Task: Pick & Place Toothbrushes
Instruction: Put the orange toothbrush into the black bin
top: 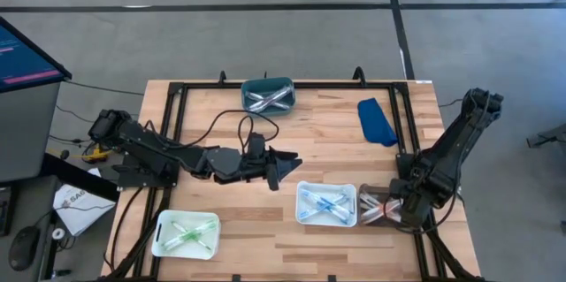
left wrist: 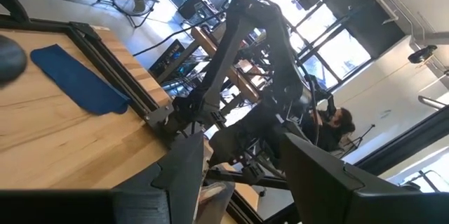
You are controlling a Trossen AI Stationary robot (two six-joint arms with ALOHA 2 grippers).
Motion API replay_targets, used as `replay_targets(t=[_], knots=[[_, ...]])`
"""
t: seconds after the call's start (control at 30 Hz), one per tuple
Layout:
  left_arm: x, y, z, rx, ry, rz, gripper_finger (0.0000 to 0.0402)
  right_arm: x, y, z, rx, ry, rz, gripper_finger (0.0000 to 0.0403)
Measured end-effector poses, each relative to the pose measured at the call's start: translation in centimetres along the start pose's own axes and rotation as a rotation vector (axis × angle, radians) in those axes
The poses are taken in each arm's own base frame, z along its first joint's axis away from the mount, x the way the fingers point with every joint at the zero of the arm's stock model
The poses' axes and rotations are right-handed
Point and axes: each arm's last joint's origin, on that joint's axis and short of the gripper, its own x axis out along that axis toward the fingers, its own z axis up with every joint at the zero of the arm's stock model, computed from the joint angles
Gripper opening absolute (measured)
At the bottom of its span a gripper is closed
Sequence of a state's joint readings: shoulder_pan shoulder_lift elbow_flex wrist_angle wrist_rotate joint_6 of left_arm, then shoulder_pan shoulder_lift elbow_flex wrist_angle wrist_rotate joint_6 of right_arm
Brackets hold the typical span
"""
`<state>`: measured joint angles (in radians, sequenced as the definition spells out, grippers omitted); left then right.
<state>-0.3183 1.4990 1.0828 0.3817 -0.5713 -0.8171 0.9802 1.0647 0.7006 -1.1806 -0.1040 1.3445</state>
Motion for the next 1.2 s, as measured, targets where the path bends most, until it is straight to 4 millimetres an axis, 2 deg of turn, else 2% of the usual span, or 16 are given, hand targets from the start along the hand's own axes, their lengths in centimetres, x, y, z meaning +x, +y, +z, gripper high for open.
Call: replay_targets(t=[0.67,0.93,1.2], knots=[[0.0,0.0,0.0,0.023,0.000,0.000,0.0187,0.0,0.3,0.2,0.007,0.018,0.039,0.0000],[0.1,0.1,0.1,0.027,0.007,-0.007,0.0187,0.1,0.3,2.2,0.048,0.026,0.052,0.0000],[0.1,0.1,0.1,0.027,0.035,-0.033,0.0187,2.1,1.9,4.0,-0.012,0.114,0.046,0.0000]])
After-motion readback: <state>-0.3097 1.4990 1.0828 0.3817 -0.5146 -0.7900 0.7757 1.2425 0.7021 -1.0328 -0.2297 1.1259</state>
